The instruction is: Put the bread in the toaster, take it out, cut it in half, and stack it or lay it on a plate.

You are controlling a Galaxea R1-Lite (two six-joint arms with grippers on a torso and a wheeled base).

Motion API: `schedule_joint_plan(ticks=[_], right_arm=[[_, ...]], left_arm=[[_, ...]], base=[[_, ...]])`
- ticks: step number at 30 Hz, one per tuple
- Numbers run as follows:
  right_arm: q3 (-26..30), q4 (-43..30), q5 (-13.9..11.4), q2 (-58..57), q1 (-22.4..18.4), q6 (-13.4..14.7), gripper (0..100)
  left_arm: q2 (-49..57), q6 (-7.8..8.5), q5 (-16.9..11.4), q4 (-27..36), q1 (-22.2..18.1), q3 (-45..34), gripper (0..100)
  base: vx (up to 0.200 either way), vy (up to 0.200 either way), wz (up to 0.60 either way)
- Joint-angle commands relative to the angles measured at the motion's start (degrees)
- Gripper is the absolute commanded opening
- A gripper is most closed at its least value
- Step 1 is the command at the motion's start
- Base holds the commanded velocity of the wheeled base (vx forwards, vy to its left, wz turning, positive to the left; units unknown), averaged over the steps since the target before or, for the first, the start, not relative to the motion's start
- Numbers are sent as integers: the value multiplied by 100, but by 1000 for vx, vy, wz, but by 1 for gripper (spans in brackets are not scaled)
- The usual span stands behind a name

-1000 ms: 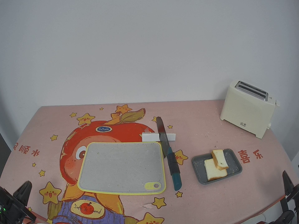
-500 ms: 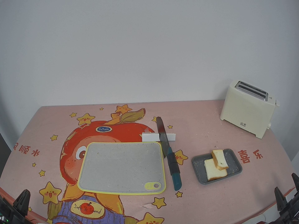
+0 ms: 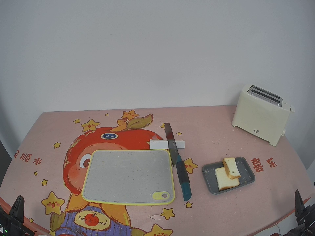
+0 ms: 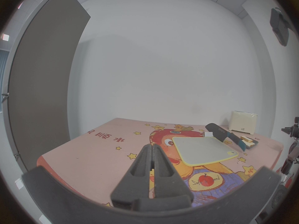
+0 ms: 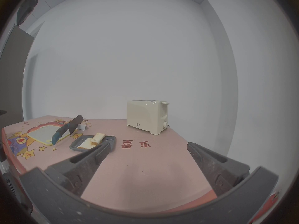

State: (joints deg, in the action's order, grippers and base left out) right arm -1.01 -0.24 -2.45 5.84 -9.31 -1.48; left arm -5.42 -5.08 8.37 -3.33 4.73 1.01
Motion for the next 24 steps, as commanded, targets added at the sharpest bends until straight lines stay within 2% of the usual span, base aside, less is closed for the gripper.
schedule_joint_plan(ticks=[1,4,6,9,10,11,12,13,14,15,16,24], right_arm=[[101,-2,-1,14,457,16,100],[101,7,52,-144,1125,86,100],[101,7,60,-215,1098,156,100],[92,-2,60,-478,949,121,100],[92,-11,52,-575,949,130,100],[92,-11,43,-584,949,130,100],[92,-11,52,-575,940,130,100],[92,-2,52,-566,940,130,100],[92,-2,52,-566,940,130,100],[101,-11,52,-566,949,139,100],[92,-2,60,-566,949,139,100],[92,-2,69,-566,949,139,100]], left_arm=[[-29,95,-20,25,-192,-101,0],[-55,95,-38,52,-201,-101,0],[-29,86,-38,60,-253,-101,0],[314,104,-38,52,-508,-101,0],[481,148,-117,60,-464,-101,0],[499,192,-328,69,-464,-101,0],[490,201,-380,69,-464,-101,0],[481,289,-627,175,-464,-101,0],[481,333,-653,201,-464,-101,0],[481,570,-671,280,-455,-101,0],[481,658,-723,271,-455,-101,0],[481,561,-794,298,-455,-101,0]], base=[[0,0,0],[0,0,0],[0,0,0],[0,0,0],[0,0,0],[0,0,0],[0,0,0],[0,0,0],[0,0,0],[0,0,0],[0,0,0],[0,0,0]])
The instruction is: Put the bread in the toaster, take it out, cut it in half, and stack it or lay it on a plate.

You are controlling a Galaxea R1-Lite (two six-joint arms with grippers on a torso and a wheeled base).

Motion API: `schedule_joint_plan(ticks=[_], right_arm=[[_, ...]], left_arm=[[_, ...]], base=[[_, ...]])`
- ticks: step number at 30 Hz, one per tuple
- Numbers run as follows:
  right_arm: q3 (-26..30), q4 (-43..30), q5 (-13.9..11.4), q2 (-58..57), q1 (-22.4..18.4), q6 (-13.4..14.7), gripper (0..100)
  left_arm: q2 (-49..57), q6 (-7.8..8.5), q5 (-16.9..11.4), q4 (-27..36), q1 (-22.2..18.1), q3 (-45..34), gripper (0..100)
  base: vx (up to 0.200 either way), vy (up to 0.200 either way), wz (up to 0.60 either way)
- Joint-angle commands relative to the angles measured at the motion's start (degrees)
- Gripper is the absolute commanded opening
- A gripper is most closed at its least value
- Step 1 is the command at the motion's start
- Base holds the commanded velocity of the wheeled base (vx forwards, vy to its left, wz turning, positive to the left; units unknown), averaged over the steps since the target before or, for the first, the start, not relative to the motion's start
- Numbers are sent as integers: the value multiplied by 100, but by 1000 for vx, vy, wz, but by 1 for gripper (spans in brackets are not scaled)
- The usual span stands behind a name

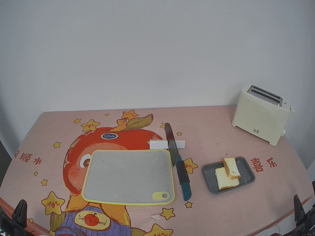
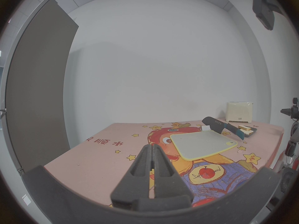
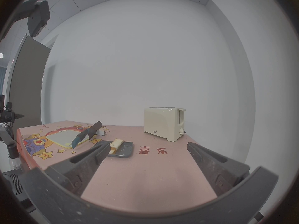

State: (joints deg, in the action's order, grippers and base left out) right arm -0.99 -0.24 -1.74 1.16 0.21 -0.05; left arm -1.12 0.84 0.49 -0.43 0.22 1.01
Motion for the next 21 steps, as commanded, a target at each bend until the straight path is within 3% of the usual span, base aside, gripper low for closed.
schedule_joint_plan(ticks=[1,3,10,21], right_arm=[[90,-2,-1,-98,-3,-4,100],[90,-2,-1,-98,-3,-4,100],[90,-2,-10,-98,-12,-4,100],[90,-2,-1,-98,-3,5,100]], left_arm=[[59,-119,-14,8,-13,-101,0],[59,-181,-5,-10,-22,-101,0],[68,-102,-14,16,-31,-101,0],[68,-119,4,16,-31,-101,0]], base=[[0,0,0],[0,0,0],[0,0,0],[0,0,0]])
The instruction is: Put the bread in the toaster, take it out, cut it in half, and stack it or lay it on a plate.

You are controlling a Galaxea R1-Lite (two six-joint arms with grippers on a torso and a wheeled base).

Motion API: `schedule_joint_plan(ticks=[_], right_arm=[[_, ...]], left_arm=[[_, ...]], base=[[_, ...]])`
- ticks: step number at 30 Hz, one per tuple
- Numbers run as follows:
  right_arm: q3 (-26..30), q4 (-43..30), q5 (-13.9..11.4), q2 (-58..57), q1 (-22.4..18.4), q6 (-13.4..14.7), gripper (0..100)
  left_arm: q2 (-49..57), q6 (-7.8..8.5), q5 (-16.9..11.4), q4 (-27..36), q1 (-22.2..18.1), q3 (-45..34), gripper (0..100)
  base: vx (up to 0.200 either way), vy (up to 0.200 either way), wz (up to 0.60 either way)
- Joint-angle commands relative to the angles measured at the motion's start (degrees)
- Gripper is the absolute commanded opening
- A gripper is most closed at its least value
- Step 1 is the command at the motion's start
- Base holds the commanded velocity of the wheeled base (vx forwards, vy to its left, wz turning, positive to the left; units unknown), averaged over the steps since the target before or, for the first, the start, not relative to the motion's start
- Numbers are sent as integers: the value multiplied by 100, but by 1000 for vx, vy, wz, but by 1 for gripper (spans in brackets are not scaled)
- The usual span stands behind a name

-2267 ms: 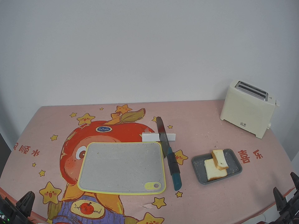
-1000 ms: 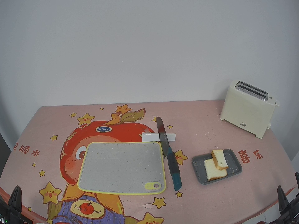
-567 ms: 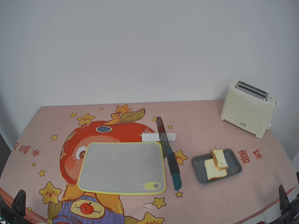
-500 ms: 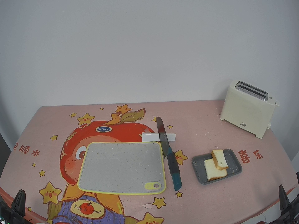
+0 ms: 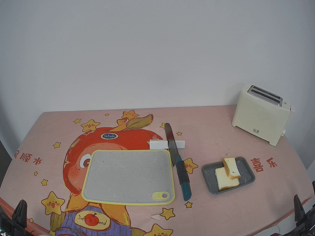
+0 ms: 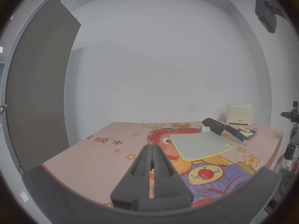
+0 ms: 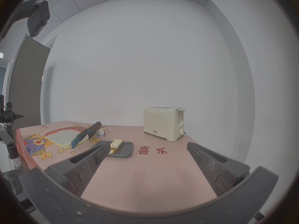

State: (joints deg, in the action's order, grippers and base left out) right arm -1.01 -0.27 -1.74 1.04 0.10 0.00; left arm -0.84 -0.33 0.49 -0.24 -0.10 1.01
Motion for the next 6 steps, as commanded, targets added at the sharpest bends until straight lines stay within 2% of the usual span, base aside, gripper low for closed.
schedule_joint_plan(ticks=[1,6], right_arm=[[92,0,-1,-86,8,-9,100],[92,9,34,-86,-1,0,100]], left_arm=[[40,7,-5,-2,1,-101,0],[40,-11,4,-2,1,-101,0]], base=[[0,0,0],[0,0,0]])
